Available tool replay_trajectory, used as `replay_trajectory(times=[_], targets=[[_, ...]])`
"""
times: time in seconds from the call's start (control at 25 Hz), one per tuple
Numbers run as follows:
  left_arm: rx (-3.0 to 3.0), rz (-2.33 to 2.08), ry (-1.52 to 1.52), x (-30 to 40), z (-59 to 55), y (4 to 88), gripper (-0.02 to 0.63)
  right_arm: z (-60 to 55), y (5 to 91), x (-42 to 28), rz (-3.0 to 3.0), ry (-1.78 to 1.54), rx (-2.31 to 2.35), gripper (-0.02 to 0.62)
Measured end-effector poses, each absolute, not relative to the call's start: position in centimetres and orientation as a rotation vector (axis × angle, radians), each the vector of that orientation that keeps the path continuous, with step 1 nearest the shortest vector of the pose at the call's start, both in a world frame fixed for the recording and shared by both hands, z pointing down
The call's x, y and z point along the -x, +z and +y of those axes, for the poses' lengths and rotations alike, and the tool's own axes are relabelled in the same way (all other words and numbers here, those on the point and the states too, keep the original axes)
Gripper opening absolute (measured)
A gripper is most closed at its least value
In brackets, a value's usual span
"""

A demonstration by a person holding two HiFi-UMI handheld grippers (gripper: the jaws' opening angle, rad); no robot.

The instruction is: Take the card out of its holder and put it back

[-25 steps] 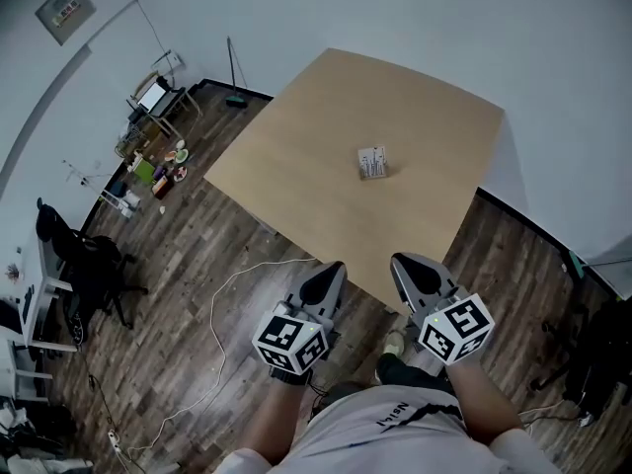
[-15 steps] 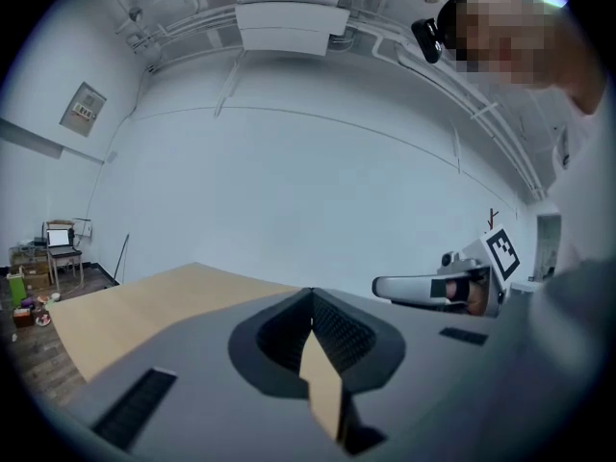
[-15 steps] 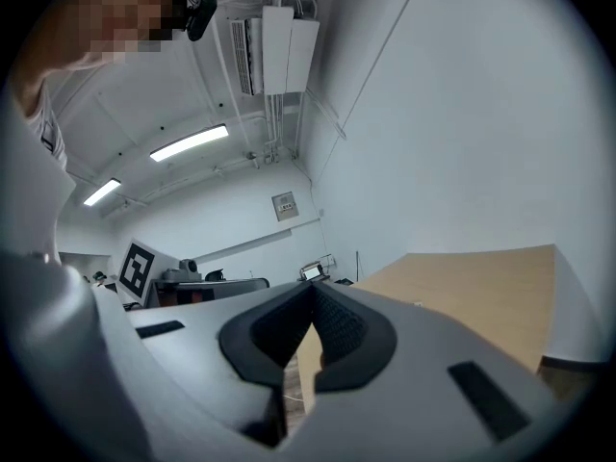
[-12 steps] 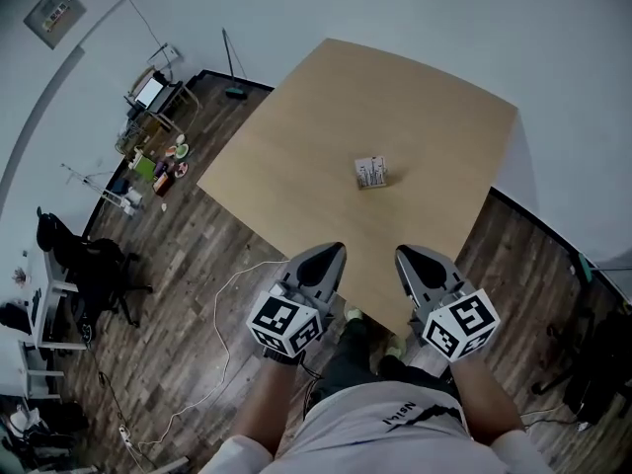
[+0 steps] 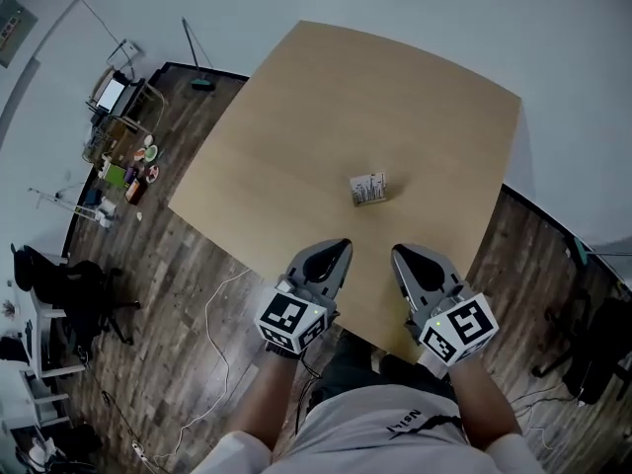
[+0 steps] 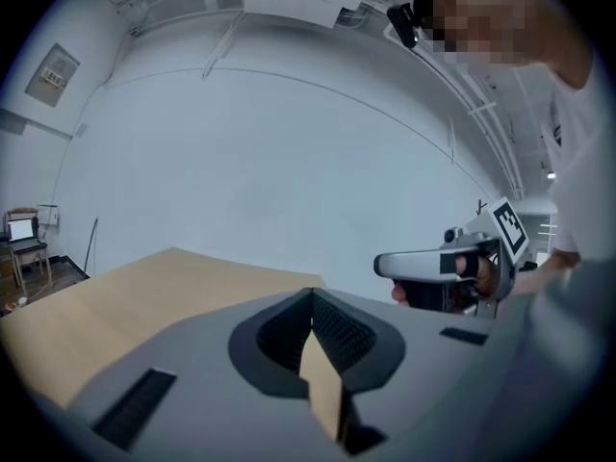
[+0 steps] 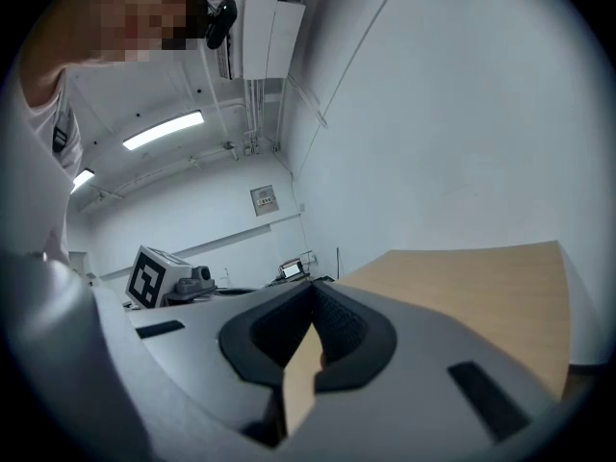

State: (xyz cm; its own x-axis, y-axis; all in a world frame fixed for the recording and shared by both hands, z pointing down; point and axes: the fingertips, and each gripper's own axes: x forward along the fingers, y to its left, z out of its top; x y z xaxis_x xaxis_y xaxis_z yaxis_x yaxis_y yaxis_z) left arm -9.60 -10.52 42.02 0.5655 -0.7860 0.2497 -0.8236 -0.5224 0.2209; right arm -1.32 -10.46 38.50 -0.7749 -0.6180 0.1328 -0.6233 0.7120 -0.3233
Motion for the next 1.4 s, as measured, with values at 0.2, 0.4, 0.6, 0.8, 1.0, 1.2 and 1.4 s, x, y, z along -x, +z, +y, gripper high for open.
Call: replay_trajectory(times=[0.2,0.4,0.6,0.8,1.0,1.2,1.4], targets=[[-2.509,-1.249,0.201,12.0,-15.5,45.9,0.012,-14.0,41.6,4.4,-2.846,0.571,-1.074,0.012],[-2.531,-1.175,0.221,13.4,-19.4,49.8,0.012,-16.9,44.7,5.9,-2.804,0.590,-1.111,0.012],[-2.553,-1.089,0.211,13.9,-22.3,53.3,0.014,-19.4,47.7,6.9,-2.755,0.624,-1.148,0.012],[-2.613,-0.969,0.241,13.3,-23.9,56.2,0.031,-20.5,49.7,6.9,-2.721,0.658,-1.178,0.012],[-2.639,-0.877,0.284,12.7,-25.4,58.8,0.067,-21.2,50.7,6.7,-2.697,0.680,-1.195,0.012],[-2.661,-0.794,0.311,11.7,-26.2,60.9,0.081,-21.8,52.0,6.2,-2.675,0.695,-1.197,0.012],[-2.686,-0.721,0.297,11.1,-27.0,61.5,0.087,-22.2,53.0,6.7,-2.666,0.720,-1.185,0.012]])
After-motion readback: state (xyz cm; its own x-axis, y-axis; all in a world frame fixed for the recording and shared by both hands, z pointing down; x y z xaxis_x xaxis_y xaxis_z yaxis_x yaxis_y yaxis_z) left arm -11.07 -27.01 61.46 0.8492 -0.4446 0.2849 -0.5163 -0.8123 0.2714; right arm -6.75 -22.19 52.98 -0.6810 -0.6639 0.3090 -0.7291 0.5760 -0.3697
